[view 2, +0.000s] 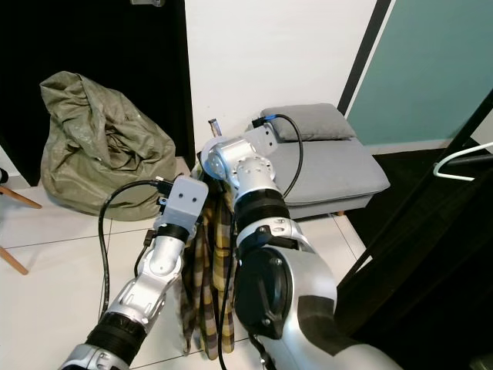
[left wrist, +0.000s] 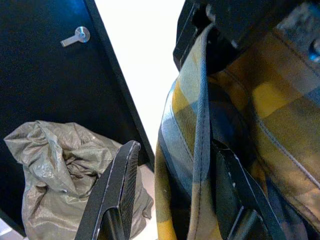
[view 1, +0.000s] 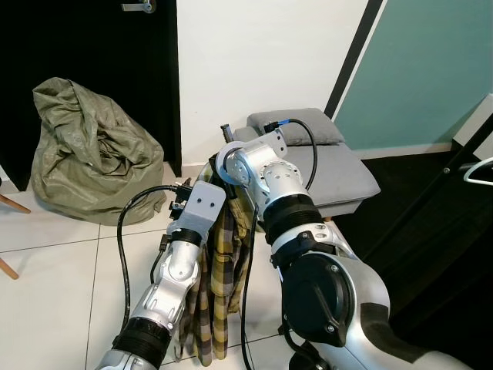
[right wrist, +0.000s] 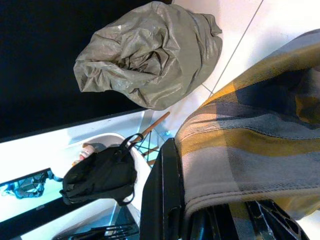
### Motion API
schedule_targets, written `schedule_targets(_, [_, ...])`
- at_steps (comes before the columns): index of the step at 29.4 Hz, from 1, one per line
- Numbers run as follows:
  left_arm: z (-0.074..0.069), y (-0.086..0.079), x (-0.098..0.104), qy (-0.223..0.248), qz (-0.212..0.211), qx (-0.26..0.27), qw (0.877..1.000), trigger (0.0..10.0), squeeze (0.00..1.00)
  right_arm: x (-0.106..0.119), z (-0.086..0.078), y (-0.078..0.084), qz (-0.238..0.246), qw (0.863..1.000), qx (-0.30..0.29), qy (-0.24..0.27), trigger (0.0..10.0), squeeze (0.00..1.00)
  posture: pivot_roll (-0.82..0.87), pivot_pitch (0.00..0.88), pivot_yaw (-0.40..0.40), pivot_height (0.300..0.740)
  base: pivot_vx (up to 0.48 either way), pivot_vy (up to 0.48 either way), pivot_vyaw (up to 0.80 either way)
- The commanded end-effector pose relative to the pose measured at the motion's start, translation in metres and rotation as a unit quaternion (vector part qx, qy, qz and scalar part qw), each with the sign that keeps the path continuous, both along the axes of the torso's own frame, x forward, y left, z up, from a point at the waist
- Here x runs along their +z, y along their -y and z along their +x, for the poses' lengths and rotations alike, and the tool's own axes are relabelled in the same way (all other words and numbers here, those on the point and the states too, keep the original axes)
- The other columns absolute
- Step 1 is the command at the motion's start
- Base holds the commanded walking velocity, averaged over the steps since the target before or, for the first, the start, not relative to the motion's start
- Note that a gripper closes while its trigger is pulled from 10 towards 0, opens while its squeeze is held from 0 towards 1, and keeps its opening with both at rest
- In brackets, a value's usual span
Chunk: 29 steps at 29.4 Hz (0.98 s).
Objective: Hang hanger
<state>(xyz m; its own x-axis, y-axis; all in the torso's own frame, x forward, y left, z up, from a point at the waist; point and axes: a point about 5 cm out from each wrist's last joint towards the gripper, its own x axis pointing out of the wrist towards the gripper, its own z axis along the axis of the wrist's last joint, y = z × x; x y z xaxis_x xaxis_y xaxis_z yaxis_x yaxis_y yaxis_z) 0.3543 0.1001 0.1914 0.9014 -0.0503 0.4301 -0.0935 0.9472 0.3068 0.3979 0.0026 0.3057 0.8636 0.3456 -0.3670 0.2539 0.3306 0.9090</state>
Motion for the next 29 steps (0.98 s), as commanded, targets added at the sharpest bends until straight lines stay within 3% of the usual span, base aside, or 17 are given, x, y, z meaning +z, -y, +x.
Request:
schedule_targets(1, [0.000,0.002,-0.010,-0.025,0.003,-0.002,1.000,6.4,0.00,0.009,-0.001,0.001,0.003,1.000,-0.003,0.012,0.0,0.00,-0.09,0.210,-0.099,0.740,0.000,0.000,0.00])
schedule_targets(2, [0.000,0.002,-0.011,-0.027,0.003,-0.003,1.000,6.4,0.00,0.009,-0.001,0.001,0.003,1.000,-0.004,0.012,0.0,0.00,-0.09,0.210,-0.099,0.740,0.000,0.000,0.00])
schedule_targets(3, [0.000,0.002,-0.012,-0.030,0.002,-0.004,1.000,0.0,0.00,0.009,-0.001,0.001,0.004,1.000,-0.004,0.013,0.0,0.00,-0.09,0.210,-0.099,0.740,0.000,0.000,0.00])
schedule_targets(18, [0.001,0.001,-0.013,-0.032,0.003,-0.009,0.999,0.0,0.00,0.009,-0.001,0.001,0.003,1.000,-0.005,0.013,0.0,0.00,-0.09,0.210,-0.099,0.740,0.000,0.000,0.00])
schedule_targets(24, [0.005,-0.012,-0.011,-0.030,0.009,0.003,0.999,0.0,0.00,0.007,-0.001,0.002,0.000,1.000,-0.006,0.013,0.0,0.00,-0.09,0.210,-0.099,0.740,0.000,0.000,0.00])
schedule_targets(25, [0.007,-0.017,-0.008,-0.027,0.013,0.006,1.000,0.0,0.00,0.006,-0.001,0.003,0.010,1.000,0.000,0.020,1.7,0.51,-0.09,0.210,-0.099,0.740,0.000,0.000,0.00])
schedule_targets(27, [0.009,-0.022,-0.004,-0.023,0.016,0.008,1.000,0.0,0.00,0.006,-0.001,0.003,0.024,0.999,0.008,0.031,1.7,0.51,-0.09,0.210,-0.099,0.740,0.000,0.000,0.00])
schedule_targets(28, [0.010,-0.027,0.002,-0.017,0.022,0.009,1.000,0.0,0.00,0.008,-0.001,0.003,0.057,0.997,0.014,0.049,9.2,1.00,-0.09,0.210,-0.099,0.740,0.000,0.000,0.00])
schedule_targets(29, [0.013,-0.032,0.009,-0.010,0.031,0.010,0.999,0.0,0.00,0.009,-0.001,0.005,0.082,0.995,0.015,0.062,10.0,1.00,-0.08,0.210,-0.098,0.740,0.000,0.000,0.00])
